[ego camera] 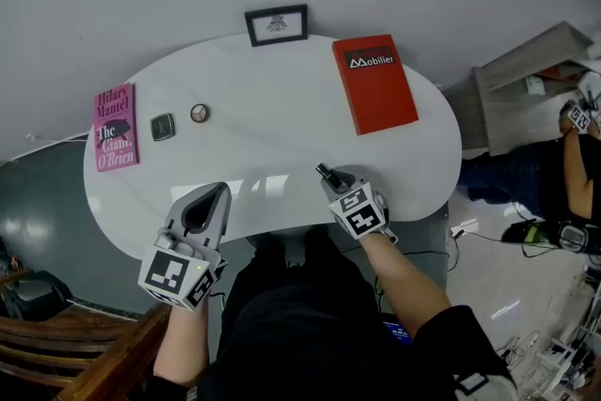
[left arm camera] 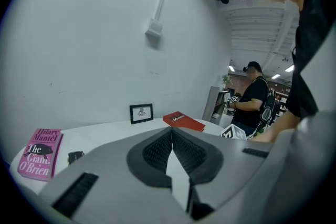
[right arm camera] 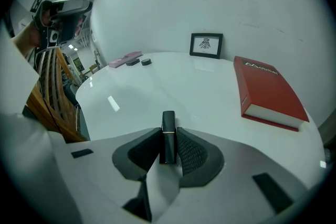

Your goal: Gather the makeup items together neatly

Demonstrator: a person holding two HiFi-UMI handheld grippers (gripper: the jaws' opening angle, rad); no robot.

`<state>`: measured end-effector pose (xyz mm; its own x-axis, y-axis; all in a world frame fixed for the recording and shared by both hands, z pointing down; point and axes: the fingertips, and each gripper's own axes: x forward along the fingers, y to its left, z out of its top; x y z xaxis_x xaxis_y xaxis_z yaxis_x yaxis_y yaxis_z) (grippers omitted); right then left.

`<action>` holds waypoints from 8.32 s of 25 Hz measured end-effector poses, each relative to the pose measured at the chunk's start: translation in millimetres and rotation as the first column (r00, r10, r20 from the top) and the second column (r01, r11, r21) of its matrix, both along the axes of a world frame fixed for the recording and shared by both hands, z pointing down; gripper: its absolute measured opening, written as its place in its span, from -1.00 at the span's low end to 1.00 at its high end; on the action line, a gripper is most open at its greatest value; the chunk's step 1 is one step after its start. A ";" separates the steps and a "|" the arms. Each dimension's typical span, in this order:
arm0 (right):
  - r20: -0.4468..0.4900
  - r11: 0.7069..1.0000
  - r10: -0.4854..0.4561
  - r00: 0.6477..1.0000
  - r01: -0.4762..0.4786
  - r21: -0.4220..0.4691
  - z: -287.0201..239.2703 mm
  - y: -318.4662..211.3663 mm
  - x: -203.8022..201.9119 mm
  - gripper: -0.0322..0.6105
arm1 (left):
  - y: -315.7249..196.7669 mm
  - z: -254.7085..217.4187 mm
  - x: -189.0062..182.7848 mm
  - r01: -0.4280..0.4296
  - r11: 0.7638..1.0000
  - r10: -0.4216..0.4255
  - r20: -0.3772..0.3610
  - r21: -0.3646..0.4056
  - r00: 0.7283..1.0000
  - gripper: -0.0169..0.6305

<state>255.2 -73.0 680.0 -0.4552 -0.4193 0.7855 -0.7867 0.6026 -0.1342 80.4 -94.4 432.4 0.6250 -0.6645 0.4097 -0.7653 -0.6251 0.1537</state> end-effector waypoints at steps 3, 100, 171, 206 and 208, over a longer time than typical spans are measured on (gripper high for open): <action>0.028 1.000 0.020 0.999 -0.020 0.019 -15.8 -1.3 5.5 -0.57 | 2.7 -11.2 1.3 0.010 1.000 -0.010 0.007 0.026 1.000 -0.91; 0.123 0.944 0.326 0.937 -0.329 0.010 -11.0 -182.9 -229.9 -0.57 | -94.0 32.4 -233.1 -0.019 0.999 0.017 -0.058 -0.036 0.998 -0.91; 0.465 0.844 0.148 0.873 -0.356 0.400 -282.9 -106.3 -202.5 -0.73 | -21.9 -44.3 -218.7 -0.034 0.988 0.054 -0.132 0.152 0.990 -0.91; 0.510 0.736 -0.135 0.850 -0.258 0.625 -405.5 -68.1 -109.2 -0.79 | -41.6 -168.1 -159.0 0.239 0.897 -0.227 -0.075 0.372 0.971 -0.91; 0.518 0.745 -0.120 0.847 -0.268 0.610 -402.2 -66.5 -109.0 -0.79 | -41.2 -165.6 -158.2 0.235 0.900 -0.222 -0.076 0.367 0.972 -0.91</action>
<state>146.2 -139.6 277.8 -0.6339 -0.7731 -0.0214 -0.7660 0.6314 -0.1203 -77.9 -135.7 266.8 0.4461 -0.8905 0.0891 -0.8925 -0.4500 -0.0288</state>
